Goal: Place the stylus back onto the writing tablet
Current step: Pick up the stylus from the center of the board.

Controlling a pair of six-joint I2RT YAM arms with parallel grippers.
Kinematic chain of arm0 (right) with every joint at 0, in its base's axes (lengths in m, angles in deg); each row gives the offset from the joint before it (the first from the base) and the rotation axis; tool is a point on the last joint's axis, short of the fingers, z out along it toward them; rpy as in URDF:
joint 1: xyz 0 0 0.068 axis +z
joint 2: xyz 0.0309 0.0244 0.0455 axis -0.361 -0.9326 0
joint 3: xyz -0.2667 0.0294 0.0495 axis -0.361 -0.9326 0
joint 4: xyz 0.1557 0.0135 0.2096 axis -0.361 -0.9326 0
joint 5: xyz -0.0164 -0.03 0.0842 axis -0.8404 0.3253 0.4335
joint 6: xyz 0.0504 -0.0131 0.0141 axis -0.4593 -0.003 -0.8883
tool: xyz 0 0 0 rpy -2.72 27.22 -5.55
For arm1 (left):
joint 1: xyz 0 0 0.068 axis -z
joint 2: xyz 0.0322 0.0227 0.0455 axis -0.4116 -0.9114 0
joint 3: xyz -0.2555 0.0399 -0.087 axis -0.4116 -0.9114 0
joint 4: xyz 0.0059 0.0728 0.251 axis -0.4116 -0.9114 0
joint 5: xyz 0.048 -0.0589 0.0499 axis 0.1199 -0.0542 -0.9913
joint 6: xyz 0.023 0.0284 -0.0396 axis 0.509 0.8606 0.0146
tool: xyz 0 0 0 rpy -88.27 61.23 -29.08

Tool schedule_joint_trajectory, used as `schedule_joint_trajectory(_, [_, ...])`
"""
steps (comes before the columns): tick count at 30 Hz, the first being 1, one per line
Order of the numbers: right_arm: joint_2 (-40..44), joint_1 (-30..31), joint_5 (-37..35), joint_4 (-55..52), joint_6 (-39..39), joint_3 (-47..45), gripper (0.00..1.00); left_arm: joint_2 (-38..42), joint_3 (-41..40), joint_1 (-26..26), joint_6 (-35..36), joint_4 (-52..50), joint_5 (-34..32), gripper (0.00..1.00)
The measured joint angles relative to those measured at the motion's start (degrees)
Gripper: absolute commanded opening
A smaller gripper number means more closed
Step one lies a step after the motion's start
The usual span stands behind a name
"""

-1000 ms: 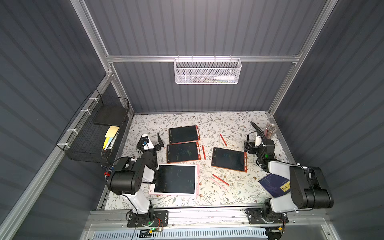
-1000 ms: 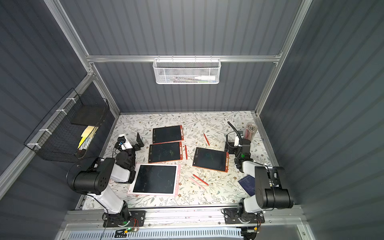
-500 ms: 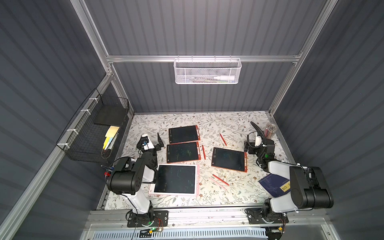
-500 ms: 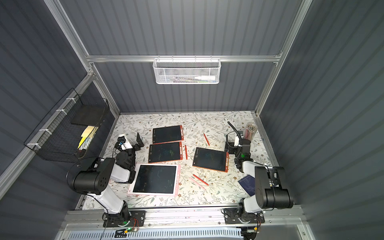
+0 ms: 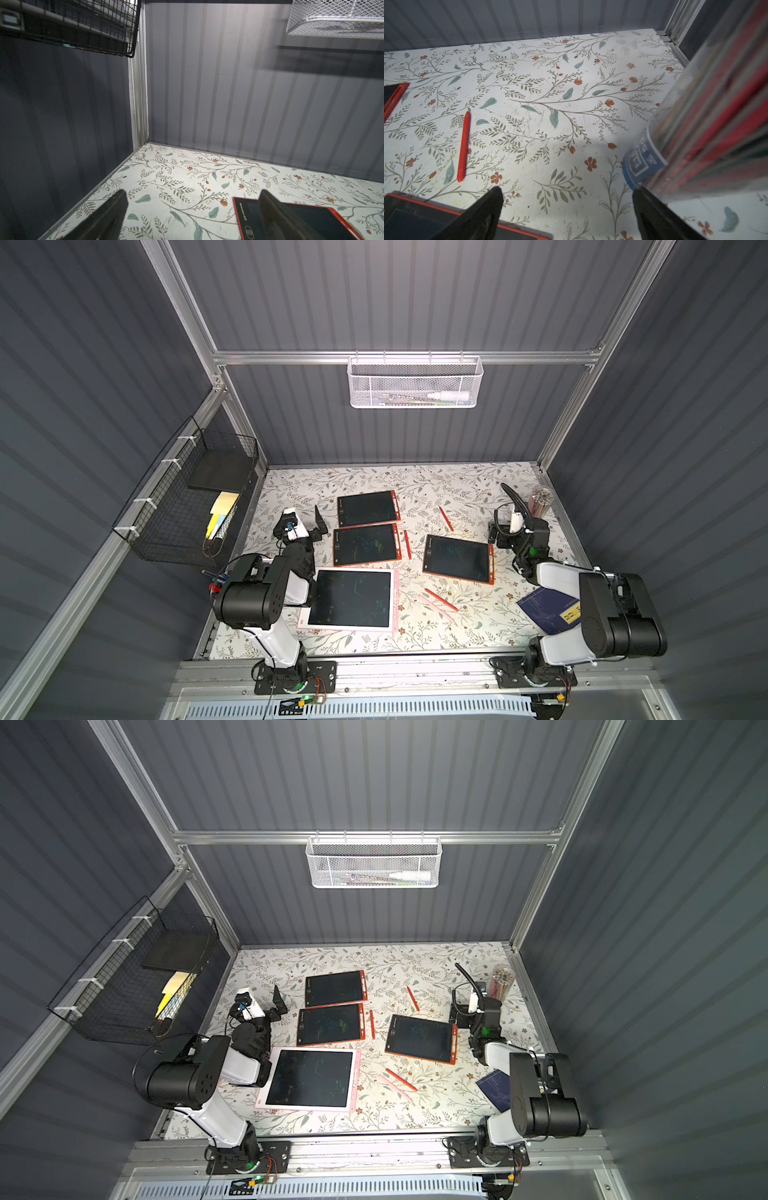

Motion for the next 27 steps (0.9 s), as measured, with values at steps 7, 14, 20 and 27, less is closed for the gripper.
schedule_joint_trajectory(7, [0.0,0.0,0.0,0.0,0.0,-0.1,0.99,0.0,0.0,0.0,0.0,0.0,0.0,0.99])
schedule_joint_trajectory(14, [0.8,0.0,0.3,-0.4,0.0,-0.3,0.99,2.3,0.2,0.0,0.0,-0.2,-0.2,0.99])
schedule_joint_trajectory(20, [7.9,0.1,0.4,-5.4,0.0,-0.2,0.99,9.2,5.0,0.8,0.0,-2.5,-0.9,0.99])
schedule_joint_trajectory(27, [15.7,2.2,-1.1,-17.6,-2.4,4.7,0.99,13.9,16.5,4.0,-3.7,-14.1,-0.4,0.99])
